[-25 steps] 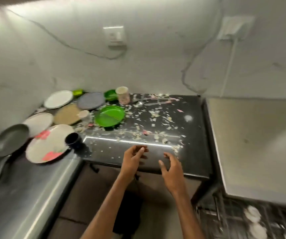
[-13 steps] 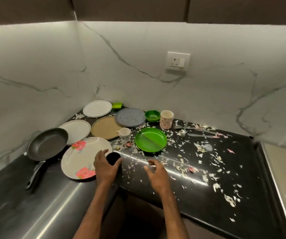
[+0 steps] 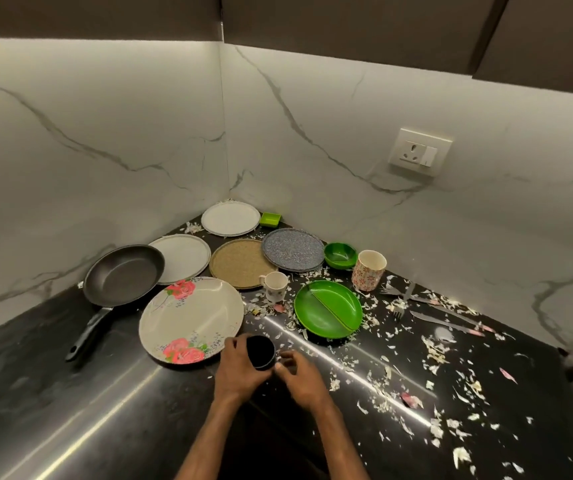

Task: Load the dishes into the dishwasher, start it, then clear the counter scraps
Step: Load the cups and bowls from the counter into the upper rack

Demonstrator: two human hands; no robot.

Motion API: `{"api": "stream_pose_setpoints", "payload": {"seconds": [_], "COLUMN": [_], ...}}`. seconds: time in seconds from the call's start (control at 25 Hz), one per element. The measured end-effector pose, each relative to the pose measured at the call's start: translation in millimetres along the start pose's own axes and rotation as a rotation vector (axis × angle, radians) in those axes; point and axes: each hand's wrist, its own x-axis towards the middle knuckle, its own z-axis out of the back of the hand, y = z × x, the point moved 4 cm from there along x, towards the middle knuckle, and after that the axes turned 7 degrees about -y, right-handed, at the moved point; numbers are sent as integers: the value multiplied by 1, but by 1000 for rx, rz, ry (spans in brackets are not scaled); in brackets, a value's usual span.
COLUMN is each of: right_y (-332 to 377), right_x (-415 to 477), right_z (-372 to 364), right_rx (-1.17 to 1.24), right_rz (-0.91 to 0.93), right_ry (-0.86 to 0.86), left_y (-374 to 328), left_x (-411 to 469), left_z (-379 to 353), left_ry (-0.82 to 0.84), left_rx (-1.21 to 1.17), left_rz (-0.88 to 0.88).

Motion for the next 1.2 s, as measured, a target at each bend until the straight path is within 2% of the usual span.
{"api": "stream_pose_setpoints", "payload": {"seconds": [0.12, 0.24, 0.32, 0.44, 0.6, 0.72, 0.88, 1.0, 1.12, 1.2], "right_y": [-7, -14, -15, -24, -48, -74, -100, -121, -158, -175], "right_x": [-4, -17, -24, -39, -75, -126, -219, -299, -371, -405], "right_z": [13, 40, 59, 85, 133, 171, 185, 177, 169, 171], "right_rx": [258, 504, 503, 453, 556, 747, 1028, 1119, 1109, 1097], "right_rz": [-72, -72, -21, 9, -38, -142, -281, -415, -545, -542], "right_ry": [32, 74, 83, 5, -217, -517, -906, -1114, -1162, -1161], "left_y": [-22, -48, -64, -78, -128, -180, -217, -222, -220, -220], "left_x": [-12, -33, -47, -62, -70, -101, -175, -250, -325, -361], "left_z": [-14, -41, -56, -73, -98, -114, -141, -169, -192, -204], "left_ry": [31, 222, 365, 509, 698, 888, 1031, 1194, 1260, 1243], "left_rx": [-359, -830, -928, -858, -694, -679, -654, -585, -533, -516], "left_rz": [202, 427, 492, 504, 359, 182, -112, -198, -211, -149]}}
